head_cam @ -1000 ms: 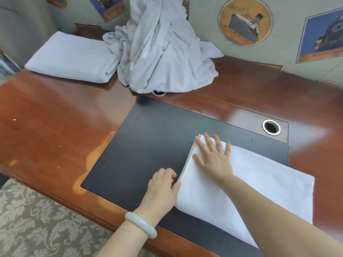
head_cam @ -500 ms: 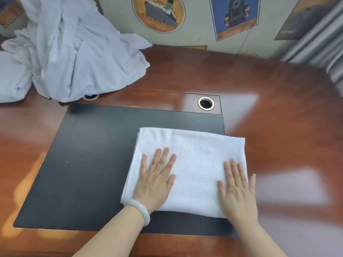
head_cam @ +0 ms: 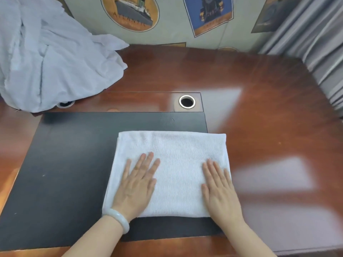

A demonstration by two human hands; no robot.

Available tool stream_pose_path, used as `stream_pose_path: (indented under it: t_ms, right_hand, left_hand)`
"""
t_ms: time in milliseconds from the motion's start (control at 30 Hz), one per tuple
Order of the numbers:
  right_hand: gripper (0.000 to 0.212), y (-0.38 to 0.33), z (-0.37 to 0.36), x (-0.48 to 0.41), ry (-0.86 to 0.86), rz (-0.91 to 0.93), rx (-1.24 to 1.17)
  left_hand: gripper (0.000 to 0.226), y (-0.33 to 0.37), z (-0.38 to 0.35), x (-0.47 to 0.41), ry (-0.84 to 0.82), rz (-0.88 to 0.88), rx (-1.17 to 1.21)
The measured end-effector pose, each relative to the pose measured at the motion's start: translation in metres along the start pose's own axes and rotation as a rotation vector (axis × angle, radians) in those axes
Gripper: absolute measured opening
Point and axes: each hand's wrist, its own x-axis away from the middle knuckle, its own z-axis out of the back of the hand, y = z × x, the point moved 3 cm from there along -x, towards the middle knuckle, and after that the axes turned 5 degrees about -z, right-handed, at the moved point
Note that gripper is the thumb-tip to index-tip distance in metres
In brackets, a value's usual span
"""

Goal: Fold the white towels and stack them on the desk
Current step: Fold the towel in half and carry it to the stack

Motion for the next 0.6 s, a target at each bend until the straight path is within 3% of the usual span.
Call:
stream_pose_path:
  t_ms: [100,167,267,333,400,533,600]
  right_hand:
    - [0.064,0.058,0.005,0.007,-0.046,-0.229,-0.031]
    - [0.073,0.061,0.016,-0.004,0.014,-0.274,-0.014]
    - [0.058,-0.005,0.040,-0.040,0.174,-0.104,-0.051]
    - [0.055,-0.067,0.041,-0.065,0.154,0.062,-0.134]
    - [0.054,-0.096,0.023,-0.088,0.071,0.102,-0.183]
    - [0.060,-0.041,-0.003,-0.116,-0.006,0.024,-0.007]
    - [0.067,-0.002,0.002,-0.121,0.000,-0.097,0.012]
  left_hand:
    - [0.058,-0.045,0.007,0.007,-0.010,0.081,-0.040]
    - [0.059,-0.052,0.015,-0.001,0.000,0.152,-0.022]
    - [0.058,-0.014,0.032,-0.040,0.075,0.103,0.036]
    - [0.057,0.027,0.035,-0.070,0.076,-0.008,0.054]
    - [0.060,0.043,0.025,-0.089,-0.002,0.013,0.063]
    - [0.058,-0.008,0.007,-0.082,-0.046,0.001,0.013]
    - [0.059,-0.048,0.005,-0.073,-0.063,0.092,-0.010]
